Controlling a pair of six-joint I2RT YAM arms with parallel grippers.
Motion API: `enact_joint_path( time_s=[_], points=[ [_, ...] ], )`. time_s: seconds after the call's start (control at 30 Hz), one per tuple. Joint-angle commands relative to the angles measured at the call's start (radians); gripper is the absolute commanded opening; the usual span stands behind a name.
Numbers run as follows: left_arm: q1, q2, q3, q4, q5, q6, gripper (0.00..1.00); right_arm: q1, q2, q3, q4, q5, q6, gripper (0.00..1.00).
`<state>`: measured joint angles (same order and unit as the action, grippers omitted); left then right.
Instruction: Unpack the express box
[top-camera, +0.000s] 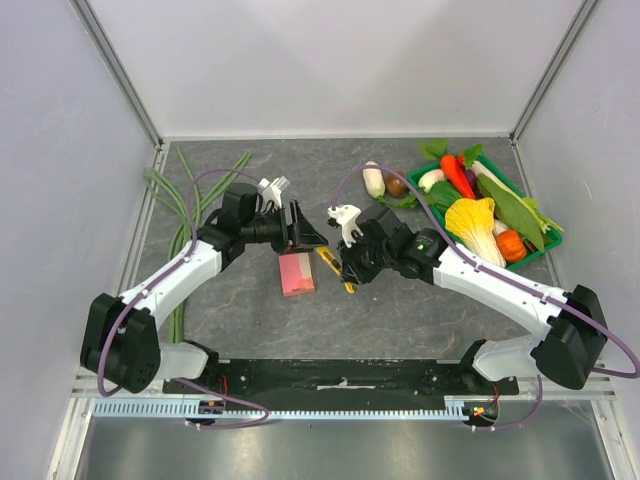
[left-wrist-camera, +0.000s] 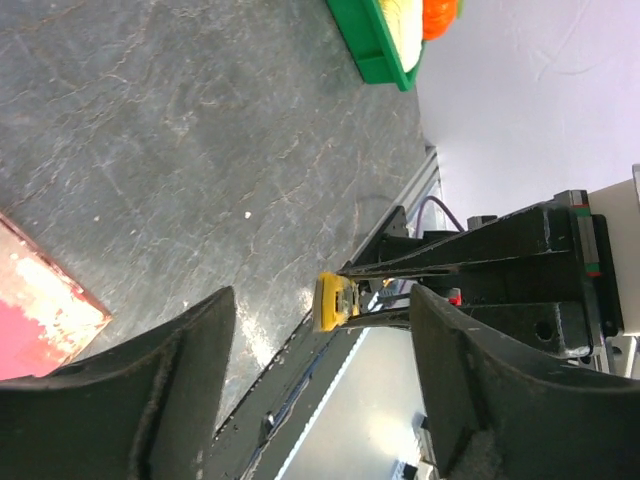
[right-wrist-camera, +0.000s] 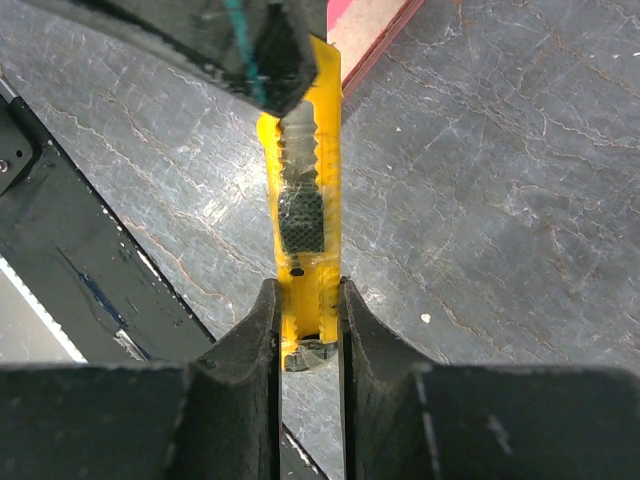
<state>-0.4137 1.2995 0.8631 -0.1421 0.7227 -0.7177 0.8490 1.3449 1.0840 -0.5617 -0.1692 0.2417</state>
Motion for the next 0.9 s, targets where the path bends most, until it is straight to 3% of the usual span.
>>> enact_joint_path(
  time_s=[0.0, 0.17, 0.3, 0.47, 0.57, 0.63, 0.77, 0.87],
  points=[
    [0.001, 0.058, 0.051, 0.067, 0.107, -0.049, 0.71, 0.004, -0.036, 0.004, 0.045, 0.0, -0.012, 0.05],
    [0.001, 0.067, 0.045, 0.075, 0.165, -0.057, 0.63, 0.005, -0.027, 0.008, 0.065, 0.004, -0.016, 0.05],
    [0.001, 0.066, 0.043, 0.081, 0.169, -0.052, 0.51, 0.005, -0.03, -0.015, 0.088, -0.009, -0.021, 0.05],
    [0.001, 0.104, 0.06, 0.093, 0.21, -0.019, 0.14, 0.007, -0.047, -0.038, 0.115, -0.016, -0.03, 0.04],
    [0.001, 0.11, 0.068, 0.093, 0.224, -0.011, 0.02, 0.005, -0.052, -0.03, 0.117, -0.009, -0.016, 0.07],
    [0.001, 0.101, 0.074, 0.091, 0.224, -0.006, 0.02, 0.007, -0.059, -0.022, 0.126, 0.01, 0.011, 0.21],
    [0.004, 0.067, 0.126, 0.043, 0.198, 0.036, 0.02, 0.007, -0.11, -0.022, 0.183, 0.199, 0.105, 0.72],
    [0.007, 0.031, 0.168, 0.006, 0.164, 0.05, 0.02, 0.005, -0.182, -0.027, 0.255, 0.287, 0.191, 0.88]
  ],
)
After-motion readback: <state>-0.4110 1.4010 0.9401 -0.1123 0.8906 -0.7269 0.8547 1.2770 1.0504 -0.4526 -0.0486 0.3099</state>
